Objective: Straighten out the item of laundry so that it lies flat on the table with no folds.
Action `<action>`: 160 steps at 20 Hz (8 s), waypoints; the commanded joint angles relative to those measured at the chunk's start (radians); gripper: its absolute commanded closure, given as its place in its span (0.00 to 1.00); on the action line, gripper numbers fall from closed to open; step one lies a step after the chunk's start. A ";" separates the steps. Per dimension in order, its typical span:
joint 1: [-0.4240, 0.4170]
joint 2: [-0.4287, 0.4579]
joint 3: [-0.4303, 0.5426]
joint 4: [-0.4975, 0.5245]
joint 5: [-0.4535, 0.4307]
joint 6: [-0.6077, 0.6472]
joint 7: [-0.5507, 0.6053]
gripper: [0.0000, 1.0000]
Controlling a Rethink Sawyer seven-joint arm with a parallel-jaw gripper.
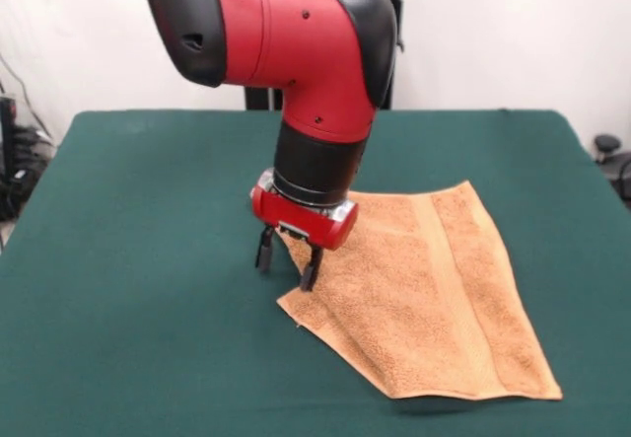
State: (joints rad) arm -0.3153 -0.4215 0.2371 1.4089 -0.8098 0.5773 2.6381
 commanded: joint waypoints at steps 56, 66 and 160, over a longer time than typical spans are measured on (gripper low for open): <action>-0.205 0.174 0.155 -0.139 0.049 0.207 -0.470 1.00; -0.333 0.246 0.265 -0.202 0.029 0.184 -0.734 1.00; -0.051 0.190 -0.108 -0.115 0.325 -0.074 -0.637 0.00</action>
State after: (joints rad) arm -0.3898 -0.4009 0.1439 1.2204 -0.5114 0.6445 1.7009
